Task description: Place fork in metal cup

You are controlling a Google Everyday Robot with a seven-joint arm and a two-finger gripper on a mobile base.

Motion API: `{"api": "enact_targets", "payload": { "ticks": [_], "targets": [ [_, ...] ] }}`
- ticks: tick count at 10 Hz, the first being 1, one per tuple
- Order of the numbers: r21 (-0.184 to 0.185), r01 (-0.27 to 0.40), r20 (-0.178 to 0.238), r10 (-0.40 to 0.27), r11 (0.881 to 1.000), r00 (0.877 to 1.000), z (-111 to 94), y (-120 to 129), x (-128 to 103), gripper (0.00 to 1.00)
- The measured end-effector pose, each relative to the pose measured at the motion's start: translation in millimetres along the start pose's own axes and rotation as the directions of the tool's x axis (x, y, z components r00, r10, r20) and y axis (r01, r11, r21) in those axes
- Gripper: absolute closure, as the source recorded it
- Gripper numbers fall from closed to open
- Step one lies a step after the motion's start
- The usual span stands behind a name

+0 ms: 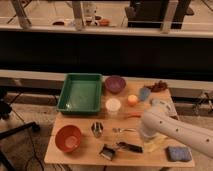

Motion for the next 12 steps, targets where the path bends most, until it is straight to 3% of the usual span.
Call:
{"api": "enact_targets", "payload": {
  "ticks": [5, 12],
  "targets": [
    [0.041, 0.005, -0.004, -0.004, 0.999, 1.0, -10, -25, -3, 0.2],
    [0.048, 0.005, 0.026, -0.006, 0.999, 1.0, 9, -48, -17, 0.2]
  ]
}}
